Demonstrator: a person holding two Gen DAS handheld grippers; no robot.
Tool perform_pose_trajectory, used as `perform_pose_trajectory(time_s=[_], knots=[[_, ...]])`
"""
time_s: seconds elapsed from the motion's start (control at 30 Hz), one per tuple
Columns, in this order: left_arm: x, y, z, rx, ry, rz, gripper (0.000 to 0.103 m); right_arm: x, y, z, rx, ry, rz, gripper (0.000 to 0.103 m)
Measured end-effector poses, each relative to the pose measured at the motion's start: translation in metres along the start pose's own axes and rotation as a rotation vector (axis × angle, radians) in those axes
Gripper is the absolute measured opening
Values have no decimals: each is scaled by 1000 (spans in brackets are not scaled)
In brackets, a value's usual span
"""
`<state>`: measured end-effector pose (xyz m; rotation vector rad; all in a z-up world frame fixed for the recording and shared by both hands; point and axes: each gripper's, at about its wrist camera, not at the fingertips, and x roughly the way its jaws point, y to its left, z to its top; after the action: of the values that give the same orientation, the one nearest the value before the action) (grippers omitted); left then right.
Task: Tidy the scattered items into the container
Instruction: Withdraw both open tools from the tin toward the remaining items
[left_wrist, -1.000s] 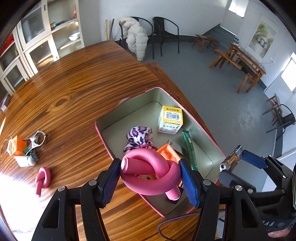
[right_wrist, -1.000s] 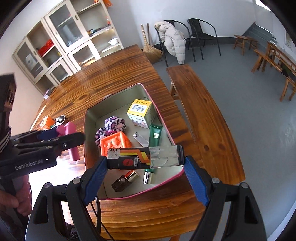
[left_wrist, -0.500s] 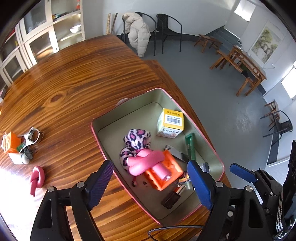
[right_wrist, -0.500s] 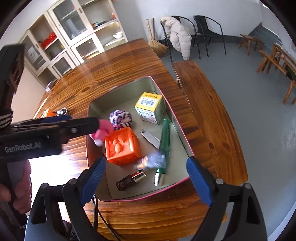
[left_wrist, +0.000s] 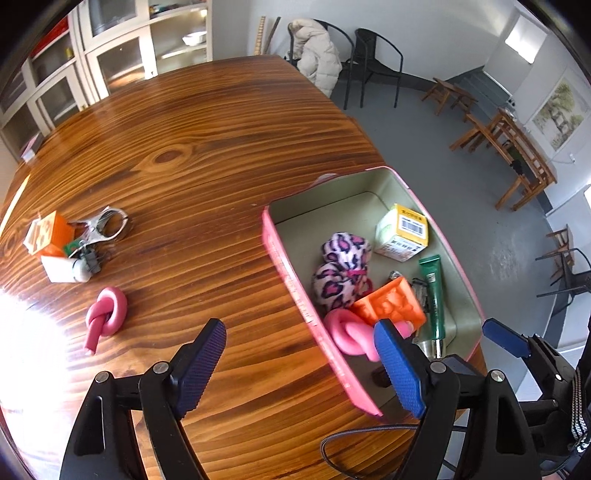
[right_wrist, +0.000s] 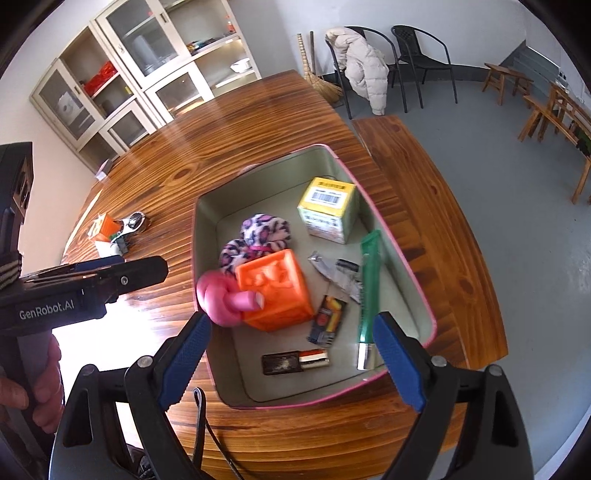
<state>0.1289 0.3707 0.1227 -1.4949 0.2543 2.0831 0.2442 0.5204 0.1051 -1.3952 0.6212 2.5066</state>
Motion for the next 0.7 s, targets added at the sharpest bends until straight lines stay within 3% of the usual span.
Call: perform_pose_trajectory(time_s=[0.7], knots=[[-36, 115, -45, -191, -21, 77, 84, 17, 104, -7, -145, 22, 64, 91]])
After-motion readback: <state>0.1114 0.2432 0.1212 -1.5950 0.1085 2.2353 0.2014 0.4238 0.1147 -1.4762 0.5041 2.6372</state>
